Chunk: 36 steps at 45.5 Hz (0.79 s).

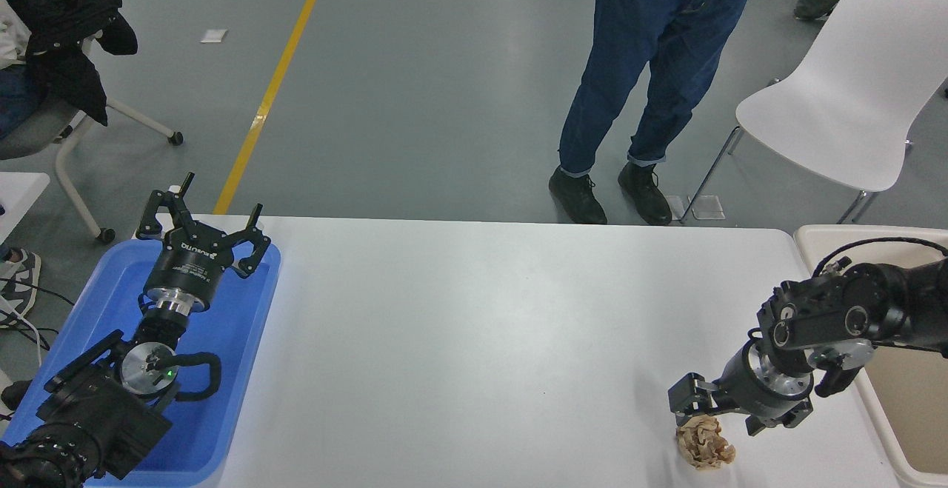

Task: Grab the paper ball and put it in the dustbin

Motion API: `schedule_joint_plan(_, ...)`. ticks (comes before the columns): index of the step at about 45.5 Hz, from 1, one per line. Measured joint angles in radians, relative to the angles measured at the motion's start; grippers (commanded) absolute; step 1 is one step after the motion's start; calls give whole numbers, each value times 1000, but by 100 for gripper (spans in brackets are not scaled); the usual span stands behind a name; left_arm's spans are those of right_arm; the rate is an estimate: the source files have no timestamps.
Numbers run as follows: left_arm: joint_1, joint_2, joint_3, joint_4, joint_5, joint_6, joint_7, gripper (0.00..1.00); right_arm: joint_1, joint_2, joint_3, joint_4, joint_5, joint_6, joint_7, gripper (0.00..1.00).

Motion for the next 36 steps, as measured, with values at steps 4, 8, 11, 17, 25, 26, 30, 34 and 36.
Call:
schedule_joint_plan(4,0,0,0,0,0,0,0,100,-12,7,2,-4,-13,-12,0,100)
schedule_joint_plan(8,0,0,0,0,0,0,0,100,-20,11,3,-6,-22,-20,0,100)
schedule_joint_plan(11,0,0,0,0,0,0,0,100,-25,13,4,-8,-26,-24,0,100)
schedule_joint_plan(17,0,-1,0,0,0,0,0,100,-36,18,11,-9,-32,-28,0,100)
schedule_joint_plan(25,0,-1,0,0,0,0,0,100,-49,22,25,-17,-37,-33,0,94)
schedule_joint_plan(26,0,-1,0,0,0,0,-1,100,-51,22,26,-19,-37,-34,0,92)
schedule_joint_plan(30,0,0,0,0,0,0,-1,100,-60,25,29,-24,-38,-36,0,87)
schedule_joint_plan(34,0,0,0,0,0,0,-1,100,-70,28,32,-29,-39,-37,0,83)
schedule_joint_plan(36,0,0,0,0,0,0,-1,100,-74,29,32,-31,-39,-37,0,81)
